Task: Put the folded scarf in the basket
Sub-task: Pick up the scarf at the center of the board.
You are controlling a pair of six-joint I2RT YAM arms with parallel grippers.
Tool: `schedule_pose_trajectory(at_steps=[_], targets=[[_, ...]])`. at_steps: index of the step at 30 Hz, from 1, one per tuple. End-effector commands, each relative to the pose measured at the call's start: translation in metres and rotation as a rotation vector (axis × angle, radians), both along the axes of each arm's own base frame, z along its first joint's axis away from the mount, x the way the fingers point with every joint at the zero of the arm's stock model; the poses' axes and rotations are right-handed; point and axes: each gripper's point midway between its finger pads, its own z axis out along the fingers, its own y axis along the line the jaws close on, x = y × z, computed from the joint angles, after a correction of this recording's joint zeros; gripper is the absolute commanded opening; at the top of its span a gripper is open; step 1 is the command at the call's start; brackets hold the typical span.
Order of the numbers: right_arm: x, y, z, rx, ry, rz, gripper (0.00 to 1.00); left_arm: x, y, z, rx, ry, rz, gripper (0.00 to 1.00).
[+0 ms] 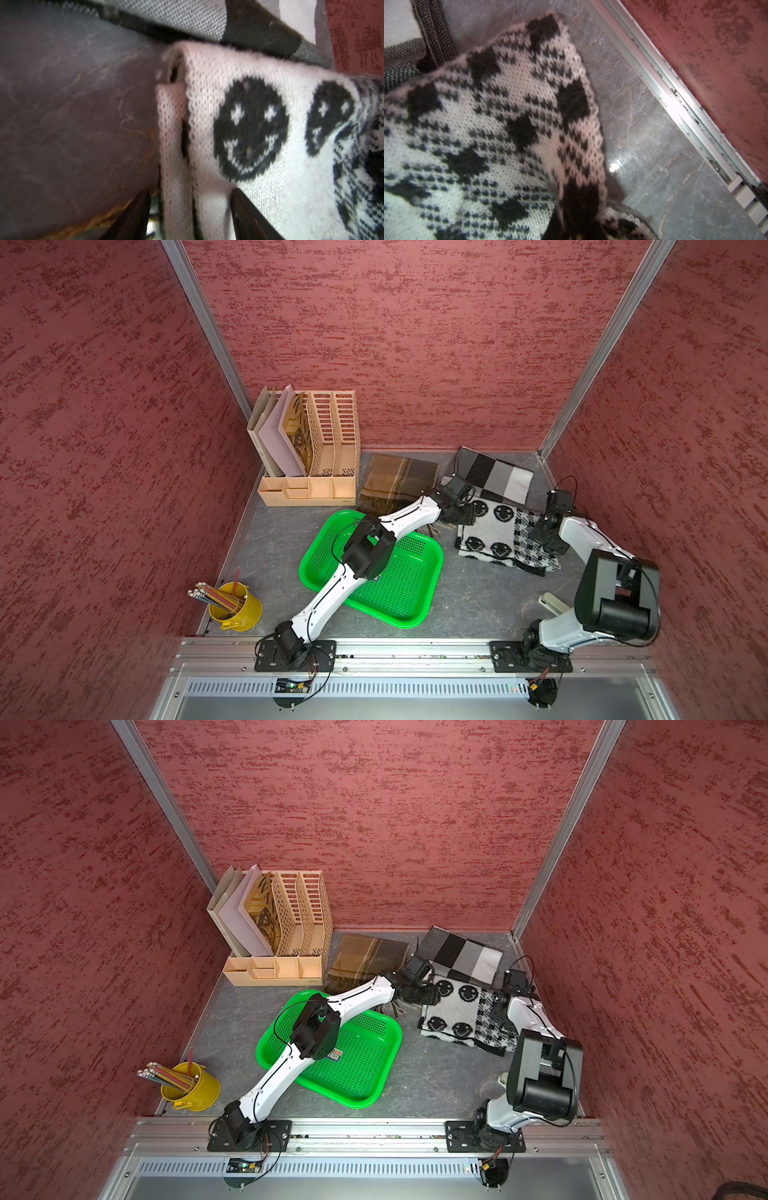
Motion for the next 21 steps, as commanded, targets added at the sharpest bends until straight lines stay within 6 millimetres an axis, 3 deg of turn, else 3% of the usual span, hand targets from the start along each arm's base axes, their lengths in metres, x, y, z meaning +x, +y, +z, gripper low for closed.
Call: schedule_pose_trajectory(at_steps=[1, 10, 13, 17, 21], targets=[[0.01, -0.005, 0.005, -0.011, -0.038, -0.011, 0.0, -0.001, -0.006, -0.018, 0.009, 0.029, -0.055, 0.64], [0.011, -0.001, 0.003, 0.022, -0.057, -0.022, 0.0, -0.037, -0.015, -0.037, -0.025, 0.171, -0.084, 0.53], [0.01, 0.003, 0.003, 0.038, -0.067, -0.025, 0.0, -0.043, -0.024, -0.027, -0.061, 0.153, -0.092, 0.4], [0.007, 0.009, 0.008, 0.068, -0.097, -0.032, 0.0, -0.038, -0.03, -0.008, -0.082, 0.102, -0.071, 0.08], [0.006, 0.02, 0.029, 0.063, -0.144, -0.025, 0.0, -0.03, -0.03, 0.026, -0.11, 0.051, -0.054, 0.0]])
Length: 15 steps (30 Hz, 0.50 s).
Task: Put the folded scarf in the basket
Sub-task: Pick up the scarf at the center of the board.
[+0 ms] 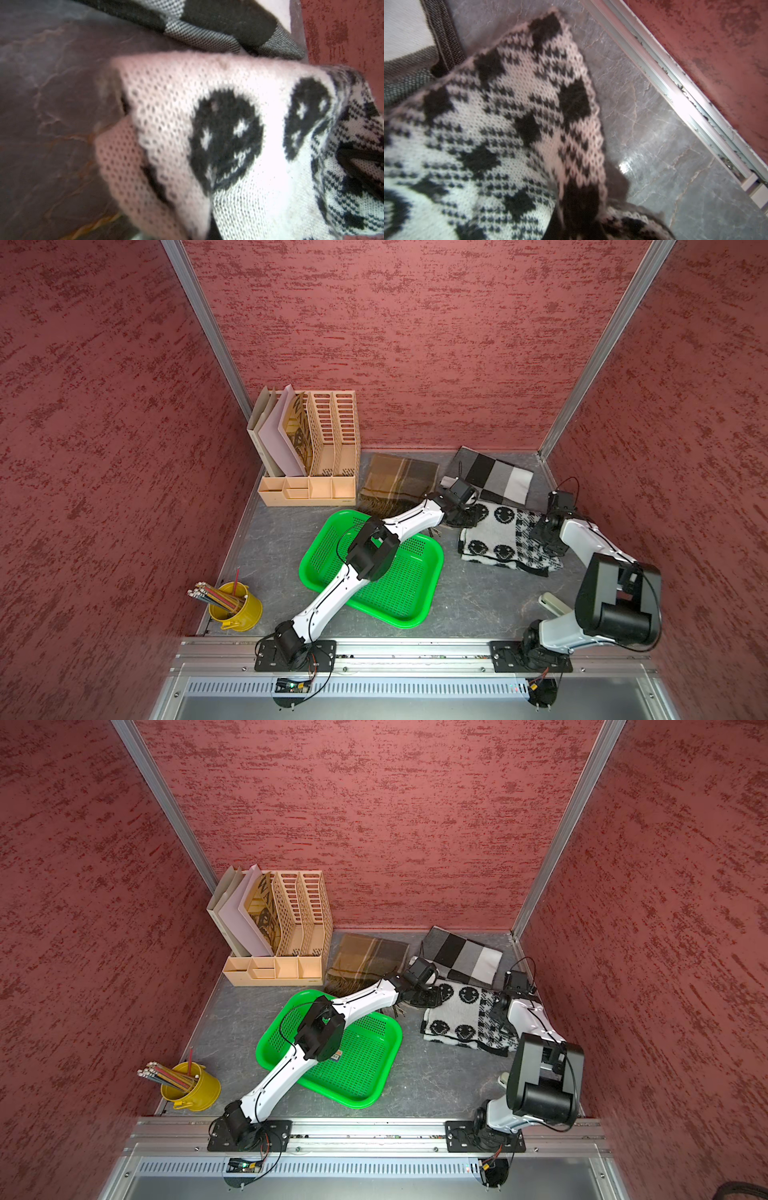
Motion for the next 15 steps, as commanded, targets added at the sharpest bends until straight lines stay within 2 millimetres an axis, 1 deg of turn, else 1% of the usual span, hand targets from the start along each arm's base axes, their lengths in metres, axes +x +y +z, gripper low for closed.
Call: schedule_pose_trajectory(at_steps=[1, 5, 15], targets=[[0.004, 0.014, 0.025, 0.025, -0.087, 0.003, 0.0, -0.006, -0.004, 0.039, -0.03, -0.027, -0.005, 0.0], [0.001, 0.03, 0.042, 0.044, -0.122, 0.019, 0.0, -0.003, -0.001, 0.071, -0.064, -0.032, -0.006, 0.0], [-0.006, 0.062, 0.091, 0.113, -0.229, 0.07, 0.0, 0.0, 0.02, 0.144, -0.138, -0.046, 0.006, 0.0]])
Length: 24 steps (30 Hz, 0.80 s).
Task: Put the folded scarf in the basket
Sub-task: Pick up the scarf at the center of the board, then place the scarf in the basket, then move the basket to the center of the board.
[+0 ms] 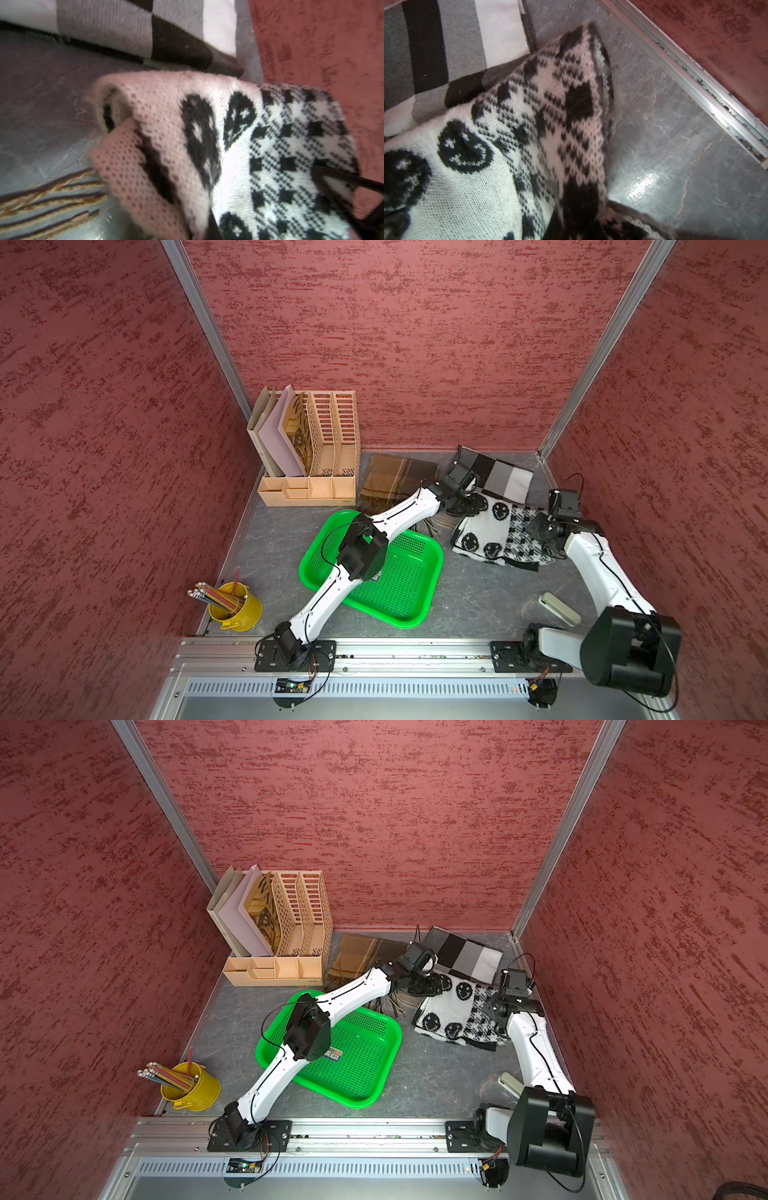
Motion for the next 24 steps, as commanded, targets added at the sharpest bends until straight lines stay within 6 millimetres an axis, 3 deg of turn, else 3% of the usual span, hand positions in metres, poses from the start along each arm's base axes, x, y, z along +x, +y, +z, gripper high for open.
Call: schedule_pose_trajectory(at_steps=[1, 6, 11, 18, 24], targets=[[0.002, 0.017, 0.031, 0.043, -0.065, 0.022, 0.0, 0.001, 0.007, 0.06, -0.079, -0.04, -0.003, 0.0], [-0.005, 0.041, 0.064, 0.071, -0.125, 0.065, 0.0, 0.001, 0.035, 0.097, -0.077, -0.054, 0.013, 0.0], [-0.013, 0.084, 0.098, 0.153, -0.188, 0.132, 0.0, 0.003, 0.081, 0.129, -0.015, -0.088, 0.046, 0.0], [-0.031, 0.162, 0.12, 0.282, -0.23, 0.263, 0.0, -0.005, 0.169, 0.154, 0.088, -0.126, 0.138, 0.0], [-0.048, 0.247, 0.125, 0.306, -0.226, 0.419, 0.0, -0.029, 0.244, 0.152, 0.172, -0.112, 0.221, 0.0]])
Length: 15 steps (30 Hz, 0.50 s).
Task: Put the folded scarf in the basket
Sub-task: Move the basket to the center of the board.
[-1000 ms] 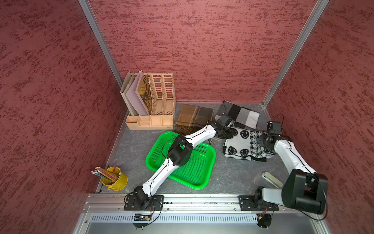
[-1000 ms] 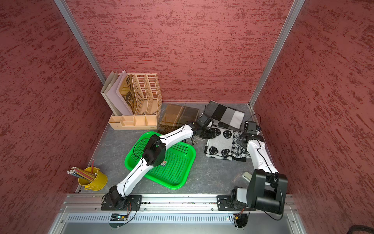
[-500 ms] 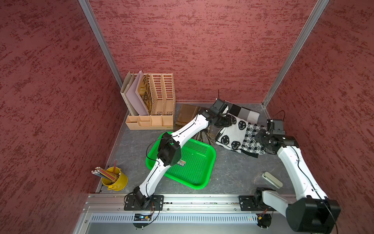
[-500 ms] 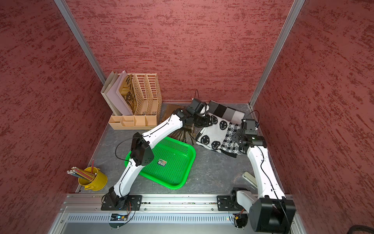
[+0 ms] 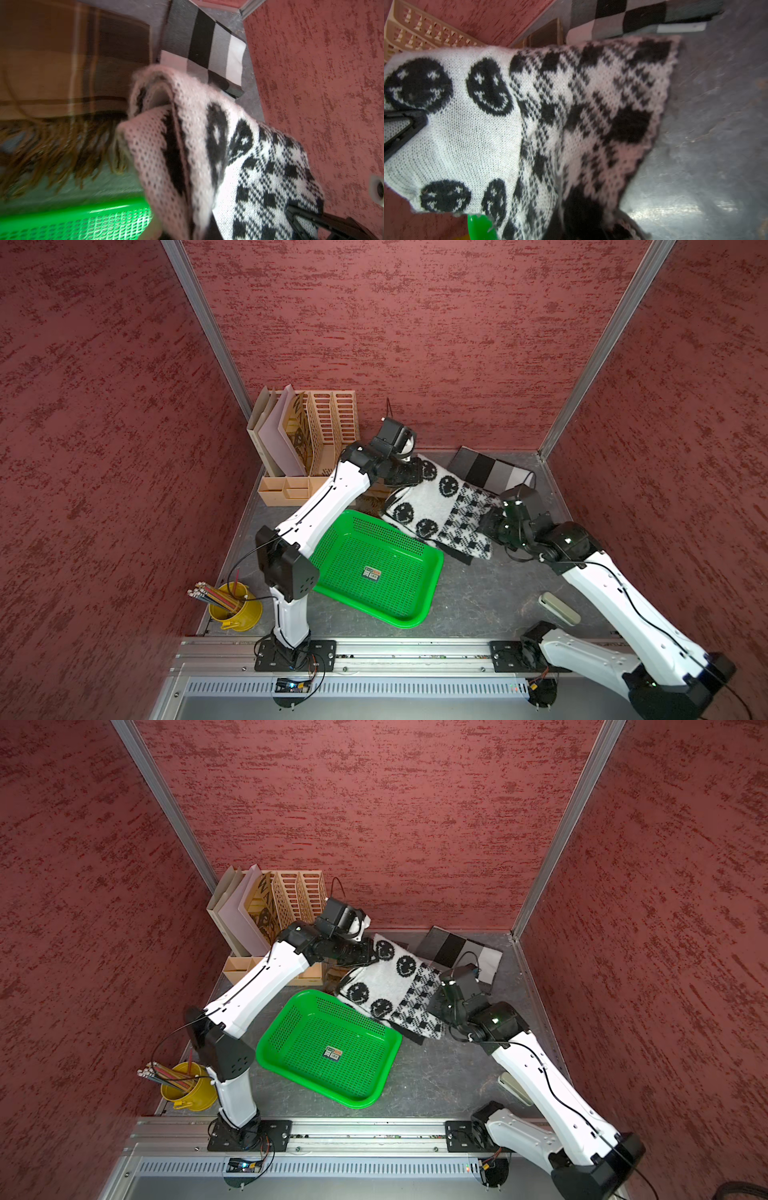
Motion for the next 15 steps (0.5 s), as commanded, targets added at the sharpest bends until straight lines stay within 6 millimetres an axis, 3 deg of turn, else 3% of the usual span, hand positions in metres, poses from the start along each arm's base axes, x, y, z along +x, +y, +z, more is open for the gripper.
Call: schedule_pose_trajectory(at_steps=[1, 9, 15], targets=[[-0.006, 0.039, 0.01, 0.032, -0.026, 0.014, 0.0, -0.013, 0.039, -0.002, 0.064, -0.023, 0.039, 0.0], [-0.026, 0.138, -0.014, 0.025, -0.011, 0.17, 0.0, -0.047, 0.127, -0.041, 0.184, 0.036, 0.183, 0.0], [-0.037, 0.179, -0.038, 0.031, 0.033, 0.234, 0.0, -0.052, 0.165, -0.075, 0.253, 0.077, 0.263, 0.0]])
